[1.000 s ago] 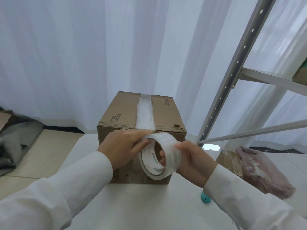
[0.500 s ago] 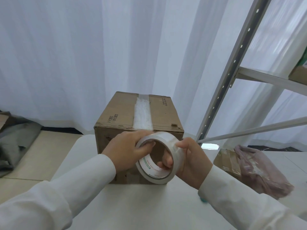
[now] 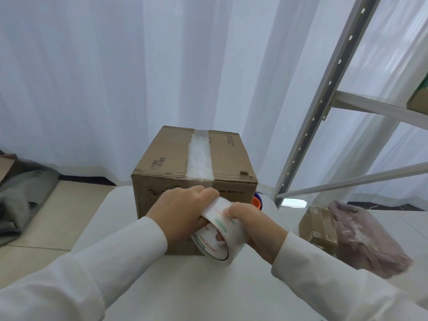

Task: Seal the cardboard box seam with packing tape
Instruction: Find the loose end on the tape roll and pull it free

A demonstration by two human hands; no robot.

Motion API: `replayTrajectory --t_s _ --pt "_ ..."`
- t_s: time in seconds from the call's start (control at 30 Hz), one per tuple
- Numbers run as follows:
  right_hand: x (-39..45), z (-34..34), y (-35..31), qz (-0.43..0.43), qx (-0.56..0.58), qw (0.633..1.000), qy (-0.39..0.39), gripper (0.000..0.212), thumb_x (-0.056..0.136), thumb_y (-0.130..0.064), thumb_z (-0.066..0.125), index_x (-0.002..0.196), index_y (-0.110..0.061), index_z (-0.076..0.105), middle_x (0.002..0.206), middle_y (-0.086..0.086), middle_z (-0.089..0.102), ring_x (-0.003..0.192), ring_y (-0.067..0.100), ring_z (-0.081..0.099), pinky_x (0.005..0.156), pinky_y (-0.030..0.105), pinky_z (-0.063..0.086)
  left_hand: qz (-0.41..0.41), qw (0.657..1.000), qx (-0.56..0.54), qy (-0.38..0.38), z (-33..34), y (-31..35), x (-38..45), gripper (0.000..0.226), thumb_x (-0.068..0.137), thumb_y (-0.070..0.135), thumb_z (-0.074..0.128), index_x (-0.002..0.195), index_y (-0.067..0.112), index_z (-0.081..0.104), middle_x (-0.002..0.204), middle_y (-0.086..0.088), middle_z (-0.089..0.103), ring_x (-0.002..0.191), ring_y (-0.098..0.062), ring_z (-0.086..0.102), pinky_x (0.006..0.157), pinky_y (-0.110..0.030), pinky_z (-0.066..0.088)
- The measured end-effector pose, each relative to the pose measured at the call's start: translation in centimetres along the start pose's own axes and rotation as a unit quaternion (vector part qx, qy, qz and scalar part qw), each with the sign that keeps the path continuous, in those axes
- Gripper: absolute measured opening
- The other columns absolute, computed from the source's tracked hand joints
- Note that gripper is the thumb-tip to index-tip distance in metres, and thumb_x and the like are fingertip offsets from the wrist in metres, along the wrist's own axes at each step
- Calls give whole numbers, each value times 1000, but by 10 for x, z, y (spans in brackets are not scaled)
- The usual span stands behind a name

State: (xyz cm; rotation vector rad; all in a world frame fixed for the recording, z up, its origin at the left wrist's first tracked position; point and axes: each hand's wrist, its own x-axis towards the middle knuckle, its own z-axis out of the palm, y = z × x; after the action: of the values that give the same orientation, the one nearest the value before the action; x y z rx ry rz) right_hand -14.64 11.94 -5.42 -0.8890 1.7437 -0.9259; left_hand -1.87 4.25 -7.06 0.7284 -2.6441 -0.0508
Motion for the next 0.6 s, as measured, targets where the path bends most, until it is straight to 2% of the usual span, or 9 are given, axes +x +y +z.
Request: replayTrajectory --t_s 0.03,0.07,0.13,0.17,0.27,0.37,0.43,0.5,0.6 --pt "-1 0 2 -40 14 999 21 23 91 -11 51 68 -11 47 80 9 59 85 24 62 92 36 48 -18 999 -24 12 0 -2 0 32 90 34 44 121 27 47 111 6 60 92 -21 61 69 -27 41" --pt "-2 -1 5 -85 21 996 28 18 91 -18 52 73 -16 52 76 3 59 74 16 60 79 30 51 -44 997 -55 21 0 -3 0 29 90 33 44 117 26 50 108 5 63 90 -21 61 70 -28 43" --pt "-8 -2 9 -165 -15 984 62 10 92 -33 48 91 -27 56 88 -4 62 76 5 59 61 12 50 -100 988 -117 23 3 -2 0 23 90 31 43 105 21 56 95 1 67 82 -22 62 70 -30 47" --pt "-9 -3 13 -200 -46 975 80 13 93 -37 45 102 -32 53 98 -9 60 83 1 58 60 6 49 -124 981 -147 20 5 -2 0 21 91 31 42 98 19 58 87 -1 67 78 -22 62 69 -31 49" --pt "-9 -4 19 -334 -163 920 129 38 93 -42 34 129 -34 43 116 -22 48 103 -13 46 79 -5 36 -191 956 -222 14 8 -1 3 29 93 30 39 80 11 56 78 -7 66 73 -24 60 65 -31 45" --pt "-11 0 21 -393 -259 872 136 57 86 -52 31 140 -32 32 138 -17 38 124 -9 32 99 5 22 -250 917 -309 4 6 -2 5 33 92 26 39 75 5 57 76 -12 66 68 -26 57 61 -29 44" --pt "-9 -2 21 -405 -296 850 163 63 83 -54 28 142 -32 26 147 -14 31 130 -6 23 103 12 19 -291 874 -390 -5 3 0 6 31 93 24 41 77 7 61 70 -8 65 59 -20 56 49 -21 45" --pt "-10 -4 19 -421 -313 832 181 61 83 -53 29 141 -34 23 148 -15 31 131 -6 22 104 15 18 -335 821 -463 -6 0 2 7 28 93 23 43 80 11 65 69 -7 66 53 -17 58 40 -18 45" --pt "-11 -6 16 -438 -314 821 189 59 83 -51 31 139 -40 17 141 -25 26 131 -9 19 103 11 14 -384 749 -539 -13 -3 6 7 26 93 22 44 85 10 66 67 -9 67 53 -19 60 41 -23 49"
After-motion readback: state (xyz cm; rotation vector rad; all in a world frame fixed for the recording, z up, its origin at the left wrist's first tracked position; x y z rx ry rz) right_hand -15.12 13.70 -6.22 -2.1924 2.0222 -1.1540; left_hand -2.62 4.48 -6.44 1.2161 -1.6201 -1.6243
